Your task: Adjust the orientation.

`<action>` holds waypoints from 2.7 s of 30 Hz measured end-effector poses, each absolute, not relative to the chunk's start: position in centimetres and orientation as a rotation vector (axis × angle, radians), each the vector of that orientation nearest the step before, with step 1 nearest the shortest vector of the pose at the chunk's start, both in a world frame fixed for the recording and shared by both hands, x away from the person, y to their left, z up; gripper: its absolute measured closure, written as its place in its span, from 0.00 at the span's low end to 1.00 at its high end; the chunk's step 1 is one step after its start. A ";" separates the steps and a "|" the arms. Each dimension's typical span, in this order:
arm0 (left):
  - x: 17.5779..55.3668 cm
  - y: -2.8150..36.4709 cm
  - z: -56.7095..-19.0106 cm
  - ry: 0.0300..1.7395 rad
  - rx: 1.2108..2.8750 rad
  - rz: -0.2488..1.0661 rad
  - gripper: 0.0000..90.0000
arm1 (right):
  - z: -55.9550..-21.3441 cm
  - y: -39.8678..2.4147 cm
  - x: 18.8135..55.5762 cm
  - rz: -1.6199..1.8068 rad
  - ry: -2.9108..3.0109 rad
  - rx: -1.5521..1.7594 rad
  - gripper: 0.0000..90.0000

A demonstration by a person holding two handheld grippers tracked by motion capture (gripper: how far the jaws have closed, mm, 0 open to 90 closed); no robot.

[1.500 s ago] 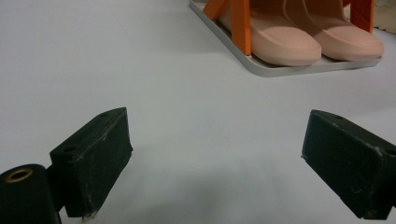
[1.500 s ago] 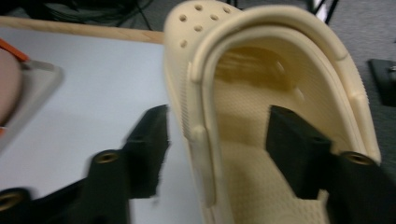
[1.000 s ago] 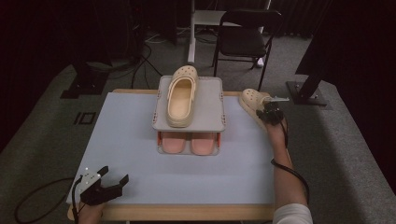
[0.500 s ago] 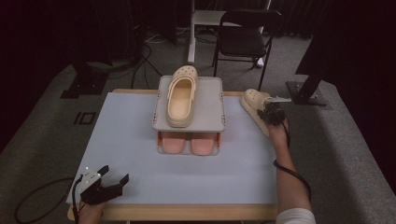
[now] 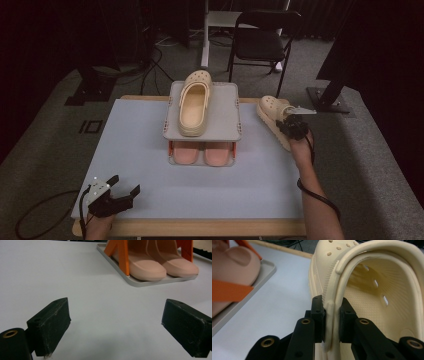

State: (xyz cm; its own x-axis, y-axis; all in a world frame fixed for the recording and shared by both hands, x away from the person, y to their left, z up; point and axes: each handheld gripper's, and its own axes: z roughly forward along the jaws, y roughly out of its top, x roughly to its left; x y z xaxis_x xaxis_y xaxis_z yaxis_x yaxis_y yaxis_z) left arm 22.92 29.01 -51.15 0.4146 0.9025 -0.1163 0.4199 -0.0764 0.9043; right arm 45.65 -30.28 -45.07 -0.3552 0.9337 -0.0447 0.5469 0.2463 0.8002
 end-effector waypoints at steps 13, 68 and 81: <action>23.4 28.6 -51.0 1.140 1.688 0.605 0.09 | -45.4 -28.8 41.7 0.959 2.017 1.319 0.87; 24.9 27.6 -51.2 1.098 1.718 0.591 0.09 | -48.7 -25.0 32.3 1.018 2.097 1.289 0.75; 24.8 27.5 -51.2 1.102 1.716 0.588 0.09 | -46.1 -28.4 30.6 1.123 2.023 1.228 0.54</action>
State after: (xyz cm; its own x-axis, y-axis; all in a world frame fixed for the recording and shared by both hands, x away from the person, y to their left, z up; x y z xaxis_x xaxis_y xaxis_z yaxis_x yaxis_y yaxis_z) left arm 24.83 27.48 -51.22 0.4723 0.8756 -0.1011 0.4040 -0.1131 0.9077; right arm 30.65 -28.38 -46.09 -0.4567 0.8896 -0.0097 0.4622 0.2465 0.8518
